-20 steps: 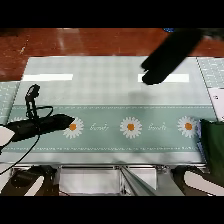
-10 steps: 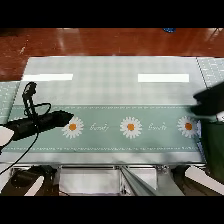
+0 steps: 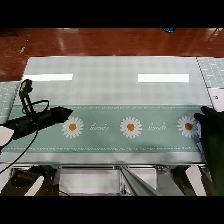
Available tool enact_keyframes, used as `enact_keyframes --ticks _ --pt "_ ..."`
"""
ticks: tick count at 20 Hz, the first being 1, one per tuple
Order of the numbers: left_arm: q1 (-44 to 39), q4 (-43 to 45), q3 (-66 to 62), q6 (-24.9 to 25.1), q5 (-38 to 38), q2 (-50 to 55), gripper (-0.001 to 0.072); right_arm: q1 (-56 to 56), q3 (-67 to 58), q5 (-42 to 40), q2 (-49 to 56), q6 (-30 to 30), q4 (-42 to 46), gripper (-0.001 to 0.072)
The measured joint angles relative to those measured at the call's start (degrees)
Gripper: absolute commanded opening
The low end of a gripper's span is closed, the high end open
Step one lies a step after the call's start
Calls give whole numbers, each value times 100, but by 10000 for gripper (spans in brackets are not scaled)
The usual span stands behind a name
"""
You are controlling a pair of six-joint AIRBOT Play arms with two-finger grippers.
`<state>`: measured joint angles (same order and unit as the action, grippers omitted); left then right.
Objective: Fold the shirts.
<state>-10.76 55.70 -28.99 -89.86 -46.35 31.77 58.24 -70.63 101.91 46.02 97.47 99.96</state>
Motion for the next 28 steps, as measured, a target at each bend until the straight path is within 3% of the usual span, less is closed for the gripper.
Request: enact_keyframes --ticks 1,6,7,8,9,12,14,16,19,21,24,28 --pt "-2 -9 0 2 13 0 25 28 216 -48 -168 111 295 414" --pt "0 -42 -2 11 251 0 25 83 754 -321 -487 203 645 395" --pt "7 -42 -33 15 372 7 25 83 767 -492 -498 203 553 270" --pt "26 -42 -105 26 509 37 25 90 745 -697 -494 188 323 75" --pt "59 -42 -264 28 660 109 25 87 684 -964 -455 120 -70 19" --pt "92 -48 -1325 184 850 658 24 -249 391 -1858 -155 -234 -2127 18" --pt "-7 -44 -2468 354 697 1342 24 -1115 107 -2487 197 -544 -3578 19" --pt "-219 -33 -3740 516 186 2197 24 -2468 -195 -2997 616 -844 -4343 19" --pt "-625 352 -5029 599 -970 3392 25 -4736 -450 -3397 1394 -1043 -3886 17" --pt "-798 1117 -5141 195 -1624 3965 24 -5799 -463 -3375 1958 -737 -2914 18" --pt "-697 1987 -4767 -616 -2138 4430 24 -6542 -337 -3193 2629 -205 -1764 19" --pt "-579 2249 -4524 -881 -2203 4636 25 -6881 -258 -3073 2997 57 -1115 19"
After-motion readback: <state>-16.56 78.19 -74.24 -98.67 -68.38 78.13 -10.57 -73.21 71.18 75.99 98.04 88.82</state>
